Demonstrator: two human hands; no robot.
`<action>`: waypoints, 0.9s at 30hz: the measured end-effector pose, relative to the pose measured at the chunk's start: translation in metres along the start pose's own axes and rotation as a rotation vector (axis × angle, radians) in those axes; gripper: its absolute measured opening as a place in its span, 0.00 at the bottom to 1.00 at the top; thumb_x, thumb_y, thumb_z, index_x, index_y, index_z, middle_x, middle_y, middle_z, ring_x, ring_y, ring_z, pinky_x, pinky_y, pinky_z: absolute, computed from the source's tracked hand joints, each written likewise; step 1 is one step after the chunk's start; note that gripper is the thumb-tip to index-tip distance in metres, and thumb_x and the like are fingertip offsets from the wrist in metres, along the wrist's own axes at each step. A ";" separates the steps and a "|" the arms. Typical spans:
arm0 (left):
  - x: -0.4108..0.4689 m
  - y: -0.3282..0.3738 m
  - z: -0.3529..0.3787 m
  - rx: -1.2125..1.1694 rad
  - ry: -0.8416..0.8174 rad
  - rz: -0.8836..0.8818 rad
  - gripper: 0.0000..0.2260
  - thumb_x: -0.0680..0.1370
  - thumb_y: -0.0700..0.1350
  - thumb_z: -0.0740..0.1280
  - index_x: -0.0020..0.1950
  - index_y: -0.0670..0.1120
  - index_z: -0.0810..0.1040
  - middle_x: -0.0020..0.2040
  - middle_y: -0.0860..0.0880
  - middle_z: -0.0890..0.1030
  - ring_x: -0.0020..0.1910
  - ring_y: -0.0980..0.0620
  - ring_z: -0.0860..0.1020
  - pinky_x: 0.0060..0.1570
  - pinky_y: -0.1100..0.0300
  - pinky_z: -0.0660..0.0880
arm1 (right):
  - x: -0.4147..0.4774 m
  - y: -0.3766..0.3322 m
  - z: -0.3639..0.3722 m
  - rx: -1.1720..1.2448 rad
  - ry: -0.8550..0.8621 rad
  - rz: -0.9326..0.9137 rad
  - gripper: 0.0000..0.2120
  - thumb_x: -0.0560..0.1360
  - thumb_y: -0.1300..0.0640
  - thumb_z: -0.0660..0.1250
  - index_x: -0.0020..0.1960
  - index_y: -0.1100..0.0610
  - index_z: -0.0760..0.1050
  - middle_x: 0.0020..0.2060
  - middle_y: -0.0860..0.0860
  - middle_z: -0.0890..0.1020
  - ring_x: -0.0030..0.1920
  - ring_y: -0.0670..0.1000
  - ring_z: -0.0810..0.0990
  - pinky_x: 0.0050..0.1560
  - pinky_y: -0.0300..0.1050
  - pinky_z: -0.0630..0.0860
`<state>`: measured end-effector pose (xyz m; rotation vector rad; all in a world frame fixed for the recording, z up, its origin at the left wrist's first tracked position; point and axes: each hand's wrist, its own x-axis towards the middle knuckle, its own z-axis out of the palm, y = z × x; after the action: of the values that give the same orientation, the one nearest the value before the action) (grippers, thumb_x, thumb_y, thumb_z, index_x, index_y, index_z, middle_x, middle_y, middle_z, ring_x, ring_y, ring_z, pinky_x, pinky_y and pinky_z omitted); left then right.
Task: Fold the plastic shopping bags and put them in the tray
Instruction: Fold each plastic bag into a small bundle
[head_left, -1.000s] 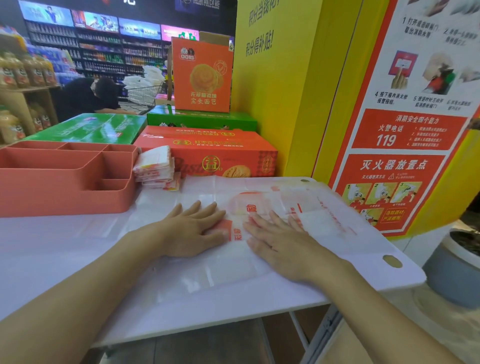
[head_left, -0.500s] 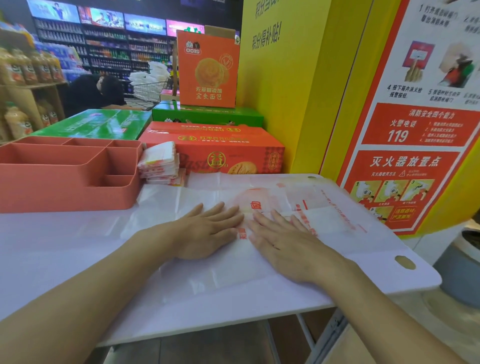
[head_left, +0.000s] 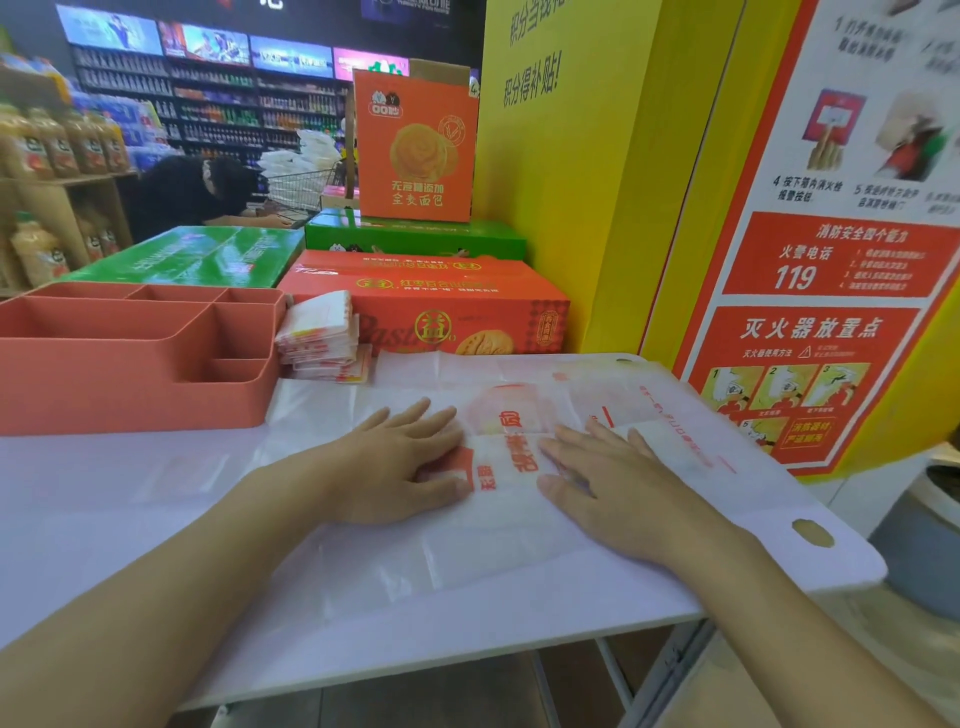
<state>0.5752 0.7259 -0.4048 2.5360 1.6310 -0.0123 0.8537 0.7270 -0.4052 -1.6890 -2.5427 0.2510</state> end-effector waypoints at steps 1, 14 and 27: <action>0.000 0.002 -0.002 -0.004 0.036 0.024 0.35 0.78 0.71 0.51 0.81 0.58 0.53 0.82 0.56 0.48 0.81 0.54 0.43 0.79 0.52 0.45 | -0.001 0.001 -0.001 0.013 0.001 -0.031 0.29 0.82 0.33 0.49 0.81 0.39 0.54 0.81 0.38 0.51 0.81 0.45 0.44 0.81 0.54 0.40; -0.005 0.003 -0.014 0.042 0.178 0.029 0.27 0.75 0.62 0.57 0.73 0.59 0.72 0.67 0.58 0.75 0.65 0.54 0.71 0.61 0.56 0.73 | 0.000 0.010 -0.015 -0.075 0.149 -0.126 0.22 0.84 0.39 0.52 0.75 0.41 0.69 0.71 0.38 0.73 0.70 0.44 0.71 0.68 0.44 0.68; -0.009 -0.020 -0.028 0.002 0.282 -0.101 0.18 0.79 0.58 0.52 0.49 0.51 0.77 0.43 0.50 0.81 0.44 0.45 0.78 0.44 0.51 0.76 | -0.006 0.061 -0.012 0.514 0.504 0.075 0.06 0.76 0.46 0.73 0.41 0.45 0.86 0.42 0.35 0.85 0.47 0.35 0.80 0.47 0.36 0.74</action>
<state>0.5512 0.7288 -0.3787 2.5471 1.8549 0.3500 0.9127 0.7459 -0.4043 -1.4220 -1.8546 0.3859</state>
